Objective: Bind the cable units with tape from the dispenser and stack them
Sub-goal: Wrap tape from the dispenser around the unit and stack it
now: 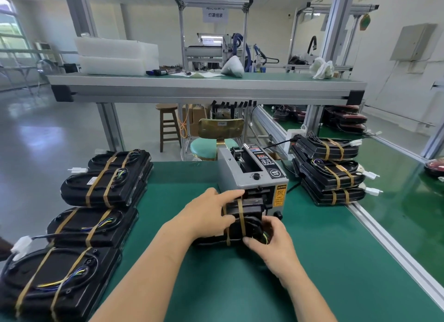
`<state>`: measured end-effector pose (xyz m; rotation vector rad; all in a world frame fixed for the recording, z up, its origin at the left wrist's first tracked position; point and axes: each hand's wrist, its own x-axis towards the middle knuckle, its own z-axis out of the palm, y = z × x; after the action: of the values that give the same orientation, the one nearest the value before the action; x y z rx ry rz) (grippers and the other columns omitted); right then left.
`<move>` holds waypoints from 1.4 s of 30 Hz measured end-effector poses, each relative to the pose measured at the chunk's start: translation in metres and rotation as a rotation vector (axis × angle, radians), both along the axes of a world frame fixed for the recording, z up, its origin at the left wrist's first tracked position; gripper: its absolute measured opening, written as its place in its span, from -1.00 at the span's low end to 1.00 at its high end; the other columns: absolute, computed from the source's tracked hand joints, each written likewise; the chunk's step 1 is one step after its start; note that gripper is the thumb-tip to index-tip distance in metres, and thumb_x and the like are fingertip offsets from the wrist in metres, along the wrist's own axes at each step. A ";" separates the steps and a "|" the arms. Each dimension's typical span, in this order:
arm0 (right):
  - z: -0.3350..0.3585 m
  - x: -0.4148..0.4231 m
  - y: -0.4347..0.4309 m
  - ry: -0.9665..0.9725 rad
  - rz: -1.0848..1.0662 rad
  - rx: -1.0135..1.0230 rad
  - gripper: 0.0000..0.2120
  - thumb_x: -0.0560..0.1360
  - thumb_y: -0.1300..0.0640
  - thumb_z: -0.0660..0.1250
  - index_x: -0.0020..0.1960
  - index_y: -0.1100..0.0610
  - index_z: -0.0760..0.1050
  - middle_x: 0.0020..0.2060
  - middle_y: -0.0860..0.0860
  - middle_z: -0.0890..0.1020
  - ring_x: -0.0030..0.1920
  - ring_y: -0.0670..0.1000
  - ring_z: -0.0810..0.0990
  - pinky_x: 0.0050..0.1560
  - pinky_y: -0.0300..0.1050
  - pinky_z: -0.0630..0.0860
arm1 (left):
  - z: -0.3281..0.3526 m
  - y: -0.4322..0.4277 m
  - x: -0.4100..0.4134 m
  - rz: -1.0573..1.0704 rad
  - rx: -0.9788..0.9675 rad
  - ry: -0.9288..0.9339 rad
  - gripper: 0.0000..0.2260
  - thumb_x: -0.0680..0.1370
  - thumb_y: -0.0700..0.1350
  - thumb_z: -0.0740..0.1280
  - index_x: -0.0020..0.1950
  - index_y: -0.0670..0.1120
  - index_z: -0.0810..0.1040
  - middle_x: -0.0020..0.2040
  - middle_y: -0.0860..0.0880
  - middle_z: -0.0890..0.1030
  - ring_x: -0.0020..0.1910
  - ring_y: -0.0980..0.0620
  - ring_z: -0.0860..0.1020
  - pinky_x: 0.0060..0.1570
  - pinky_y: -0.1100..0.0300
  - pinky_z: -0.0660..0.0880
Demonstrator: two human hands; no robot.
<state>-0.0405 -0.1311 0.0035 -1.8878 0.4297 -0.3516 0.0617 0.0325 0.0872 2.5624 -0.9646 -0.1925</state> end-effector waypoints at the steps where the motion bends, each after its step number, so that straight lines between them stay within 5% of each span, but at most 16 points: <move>1: 0.000 -0.001 0.003 0.004 -0.006 -0.044 -0.50 0.33 0.10 0.58 0.17 -0.04 0.43 0.12 -0.11 0.54 0.13 -0.12 0.55 0.17 -0.15 0.47 | -0.004 0.008 0.004 0.060 -0.028 -0.003 -0.45 0.53 0.18 0.30 0.48 0.34 0.18 0.21 0.00 0.40 0.21 -0.04 0.44 0.18 0.11 0.40; 4: 0.002 -0.003 0.017 0.003 -0.041 -0.136 -0.51 0.31 0.00 0.57 0.12 -0.08 0.40 0.06 -0.14 0.54 0.05 -0.14 0.55 0.04 -0.17 0.46 | -0.017 0.037 0.012 0.246 -0.177 0.120 -0.30 0.38 0.22 0.47 0.44 0.07 0.31 0.25 0.00 0.46 0.20 0.00 0.47 0.07 0.20 0.38; 8: 0.012 0.000 0.039 -0.048 -0.123 -0.146 -0.51 0.28 0.00 0.60 0.06 -0.08 0.38 -0.04 -0.15 0.58 -0.05 -0.02 0.56 -0.04 -0.07 0.45 | -0.029 0.072 0.013 0.342 -0.468 0.291 -0.38 0.37 -0.05 0.55 0.34 0.06 0.35 0.24 0.02 0.48 0.16 0.08 0.47 0.06 0.23 0.37; 10: 0.023 0.006 0.054 -0.064 -0.159 -0.111 -0.49 0.26 -0.05 0.61 0.04 -0.08 0.38 -0.09 -0.18 0.56 -0.10 -0.01 0.56 -0.09 -0.09 0.41 | -0.026 0.087 0.015 0.390 -0.607 0.268 -0.52 0.38 -0.13 0.54 0.21 0.06 0.43 0.17 0.09 0.52 0.20 0.07 0.49 0.14 0.18 0.41; 13: 0.041 0.023 0.085 -0.100 -0.154 -0.082 -0.53 0.26 -0.18 0.57 -0.04 -0.03 0.39 -0.20 -0.12 0.57 -0.17 -0.13 0.53 -0.21 -0.14 0.37 | -0.010 0.113 0.022 0.450 -0.773 0.165 -0.71 0.39 -0.13 0.53 -0.01 0.14 0.52 -0.01 0.22 0.60 0.07 0.20 0.56 0.00 0.27 0.45; 16: 0.059 0.045 0.125 -0.111 -0.066 -0.015 -0.53 0.29 -0.31 0.45 -0.12 0.00 0.37 -0.26 -0.08 0.56 -0.21 -0.17 0.51 -0.28 -0.27 0.34 | 0.008 0.148 0.031 0.543 -0.884 0.043 -0.76 0.41 -0.02 0.52 -0.01 0.23 0.57 0.00 0.28 0.59 0.01 0.30 0.54 -0.05 0.34 0.43; 19: 0.067 0.062 0.166 -0.083 0.072 0.045 -0.53 0.33 -0.36 0.41 -0.06 -0.03 0.36 -0.24 -0.07 0.58 -0.20 -0.15 0.53 -0.29 -0.21 0.35 | 0.013 0.189 0.042 0.673 -0.932 -0.004 -0.72 0.42 -0.03 0.50 0.09 0.19 0.59 0.06 0.18 0.61 0.05 0.20 0.56 0.03 0.23 0.47; 26: 0.054 0.083 0.236 -0.013 0.282 0.105 -0.63 0.42 -0.26 0.39 -0.02 -0.06 0.34 -0.25 -0.08 0.56 -0.20 -0.11 0.56 -0.29 -0.23 0.35 | -0.015 0.267 0.057 0.999 -0.876 0.078 -0.82 0.42 -0.08 0.50 -0.03 0.04 0.60 0.02 0.02 0.63 0.04 -0.04 0.59 0.17 -0.07 0.52; 32: 0.035 0.089 0.252 0.035 0.334 0.085 -0.65 0.48 -0.21 0.35 0.10 -0.03 0.35 -0.21 -0.10 0.52 -0.18 -0.12 0.52 -0.25 -0.26 0.38 | -0.032 0.280 0.063 1.071 -0.900 0.083 -0.88 0.45 -0.15 0.42 -0.07 0.06 0.61 -0.05 0.03 0.64 0.04 -0.03 0.58 0.15 -0.05 0.52; 38: 0.026 0.080 0.254 0.007 0.429 0.067 -0.51 0.40 -0.12 0.45 0.21 -0.13 0.27 -0.07 -0.16 0.55 -0.14 -0.34 0.54 -0.20 -0.44 0.45 | -0.040 0.283 0.068 1.020 -0.938 0.040 -0.82 0.48 -0.14 0.44 0.04 0.07 0.63 0.02 0.04 0.65 0.09 0.00 0.58 0.24 -0.06 0.49; 42: 0.019 0.080 0.255 -0.043 0.458 -0.009 -0.39 0.43 -0.08 0.46 0.37 -0.04 0.26 0.00 -0.15 0.52 -0.05 -0.18 0.55 -0.05 -0.36 0.50 | -0.044 0.282 0.070 1.032 -0.904 -0.008 -0.73 0.49 -0.08 0.44 0.19 0.07 0.59 0.10 0.08 0.62 0.13 0.06 0.54 0.22 0.05 0.47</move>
<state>0.0394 0.1236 0.0226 -1.9182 -0.0393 -0.0873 0.1321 0.3146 0.0430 1.8583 0.3294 0.4423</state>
